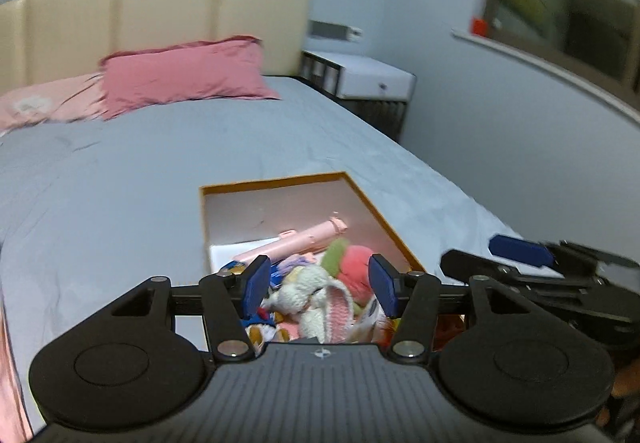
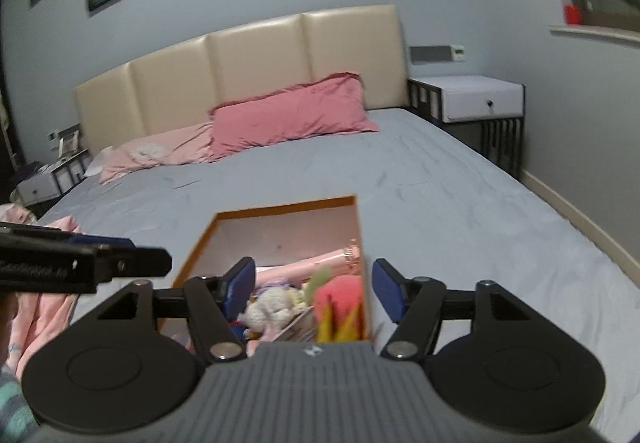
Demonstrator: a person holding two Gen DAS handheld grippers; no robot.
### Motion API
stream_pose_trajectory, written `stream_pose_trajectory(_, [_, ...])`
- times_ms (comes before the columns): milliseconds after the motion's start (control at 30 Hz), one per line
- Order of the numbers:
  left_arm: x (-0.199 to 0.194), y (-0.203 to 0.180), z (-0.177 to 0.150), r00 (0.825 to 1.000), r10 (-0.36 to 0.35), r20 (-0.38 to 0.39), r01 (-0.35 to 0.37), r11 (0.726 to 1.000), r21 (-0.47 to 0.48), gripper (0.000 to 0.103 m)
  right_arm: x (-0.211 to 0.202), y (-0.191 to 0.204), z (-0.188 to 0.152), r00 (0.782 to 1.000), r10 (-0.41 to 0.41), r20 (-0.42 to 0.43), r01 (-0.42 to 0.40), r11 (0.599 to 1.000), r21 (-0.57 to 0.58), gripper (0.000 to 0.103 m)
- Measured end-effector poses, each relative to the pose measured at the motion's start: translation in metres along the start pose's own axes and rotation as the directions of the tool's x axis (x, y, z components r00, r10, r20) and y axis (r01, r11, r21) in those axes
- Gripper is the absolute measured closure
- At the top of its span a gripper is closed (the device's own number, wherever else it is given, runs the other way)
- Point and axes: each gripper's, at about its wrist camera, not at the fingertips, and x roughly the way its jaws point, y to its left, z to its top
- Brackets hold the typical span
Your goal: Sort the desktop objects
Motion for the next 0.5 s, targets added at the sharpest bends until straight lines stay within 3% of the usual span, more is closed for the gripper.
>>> stream_pose_trajectory(267, [0.002, 0.003, -0.034, 0.993, 0.114, 0.034, -0.116, 0.993, 0.031, 0.015, 0.002, 0.024, -0.024, 0.999, 0.007, -0.054, -0.012, 0.995, -0.101, 0.032])
stream_pose_trajectory(500, [0.017, 0.005, -0.057, 0.989, 0.14, -0.049, -0.137, 0.989, 0.057, 0.014, 0.023, 0.018, -0.045, 0.989, -0.016, -0.144, 0.002, 0.995, -0.102, 0.032])
